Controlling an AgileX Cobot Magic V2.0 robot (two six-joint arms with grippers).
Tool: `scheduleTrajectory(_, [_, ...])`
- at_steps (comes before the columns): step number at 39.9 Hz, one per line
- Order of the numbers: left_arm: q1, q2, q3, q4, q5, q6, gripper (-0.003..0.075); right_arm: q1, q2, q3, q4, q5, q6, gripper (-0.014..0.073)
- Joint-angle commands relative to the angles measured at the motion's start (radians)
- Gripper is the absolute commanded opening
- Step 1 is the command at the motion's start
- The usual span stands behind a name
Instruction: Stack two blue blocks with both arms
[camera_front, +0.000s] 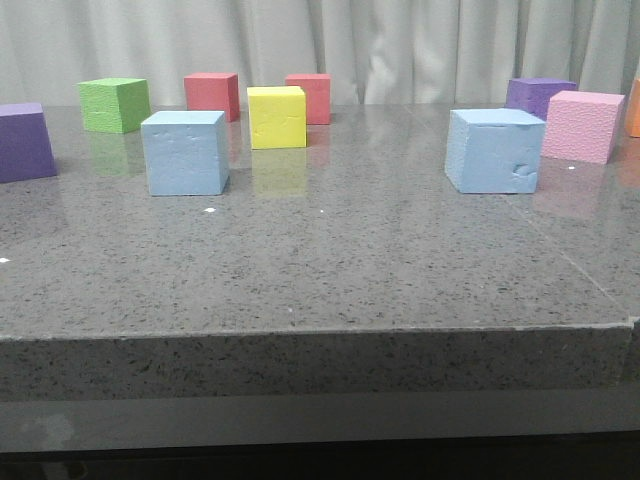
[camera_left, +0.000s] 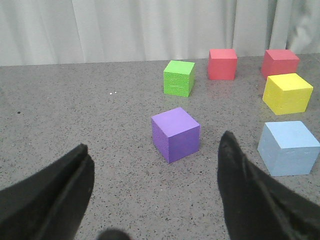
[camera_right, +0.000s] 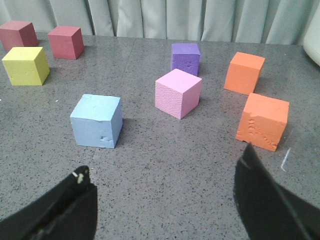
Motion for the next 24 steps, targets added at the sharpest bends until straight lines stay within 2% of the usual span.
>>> scheduleTrajectory(1, [-0.006, 0.011, -0.027, 0.0, -0.077, -0.008, 0.0466, -0.004, 0.023, -0.035, 0.004, -0.075, -0.005, 0.0575])
scheduleTrajectory(7, [-0.006, 0.011, -0.027, 0.0, -0.077, -0.008, 0.0423, -0.004, 0.088, -0.092, 0.024, 0.008, -0.005, 0.0618])
scheduleTrajectory(16, [-0.006, 0.011, -0.027, 0.0, -0.077, -0.008, 0.0368, -0.003, 0.314, -0.296, 0.17, 0.234, -0.01, 0.0633])
scheduleTrajectory(24, [-0.006, 0.011, -0.027, 0.0, -0.077, -0.008, 0.0364, 0.051, 0.538, -0.481, 0.247, 0.393, -0.105, 0.0633])
